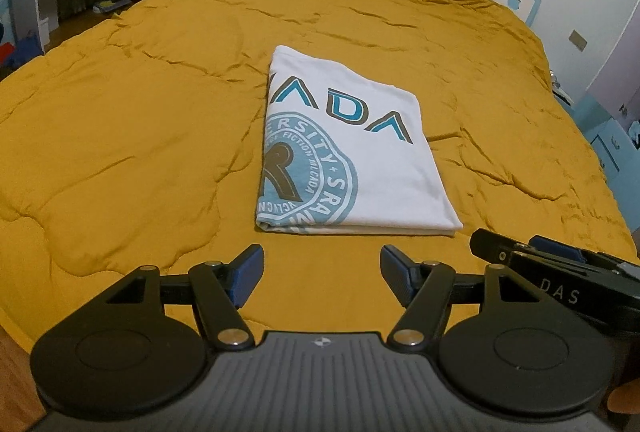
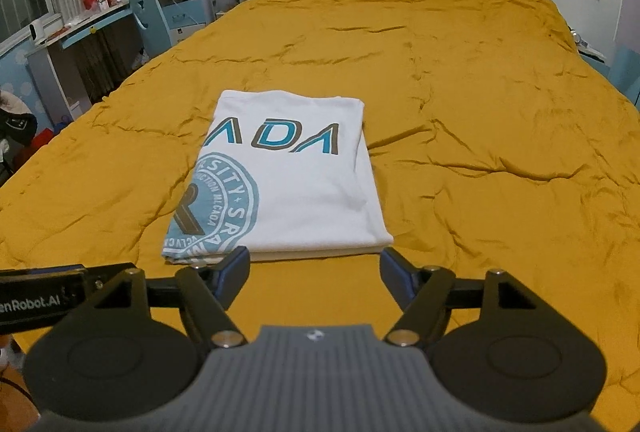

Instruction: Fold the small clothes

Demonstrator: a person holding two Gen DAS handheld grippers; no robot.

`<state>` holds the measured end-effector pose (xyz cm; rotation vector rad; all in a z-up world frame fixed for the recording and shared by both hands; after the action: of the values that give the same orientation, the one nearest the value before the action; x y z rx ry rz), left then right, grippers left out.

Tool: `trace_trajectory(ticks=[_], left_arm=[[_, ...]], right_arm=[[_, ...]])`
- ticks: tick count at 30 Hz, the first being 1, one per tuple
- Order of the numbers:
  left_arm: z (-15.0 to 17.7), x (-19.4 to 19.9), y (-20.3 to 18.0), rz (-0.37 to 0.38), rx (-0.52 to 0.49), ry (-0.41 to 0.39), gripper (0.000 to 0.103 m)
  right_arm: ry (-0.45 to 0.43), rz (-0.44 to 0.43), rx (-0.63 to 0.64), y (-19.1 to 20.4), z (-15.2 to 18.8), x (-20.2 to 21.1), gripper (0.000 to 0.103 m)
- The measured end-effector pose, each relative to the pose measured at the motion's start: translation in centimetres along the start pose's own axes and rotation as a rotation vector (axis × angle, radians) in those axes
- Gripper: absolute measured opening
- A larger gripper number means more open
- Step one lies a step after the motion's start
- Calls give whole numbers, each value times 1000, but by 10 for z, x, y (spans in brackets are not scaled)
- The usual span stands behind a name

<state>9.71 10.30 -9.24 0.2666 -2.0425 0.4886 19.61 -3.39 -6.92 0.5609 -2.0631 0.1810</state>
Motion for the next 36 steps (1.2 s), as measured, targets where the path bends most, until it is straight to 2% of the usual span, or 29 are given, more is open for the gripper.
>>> trace_trajectory(ticks=[6, 36], left_arm=[[0, -1, -9, -21, -32, 12, 78], [-3, 6, -16, -16, -27, 14, 78]], right_arm=[[5, -13, -8, 1, 0, 4, 70], [13, -19, -31, -2, 2, 11, 73]])
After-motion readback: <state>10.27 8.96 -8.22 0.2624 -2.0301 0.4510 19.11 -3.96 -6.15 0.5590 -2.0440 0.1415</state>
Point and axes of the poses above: each gripper's, at about its wrist camera, not at the fingertips, and x roughly against the way its jaws point, y to its left, z to its underside, the point moved 4 cm from there along -x, roughly the way its jaws point, and after that the axes turned 11 degrees about y, right-handed, at the moved point
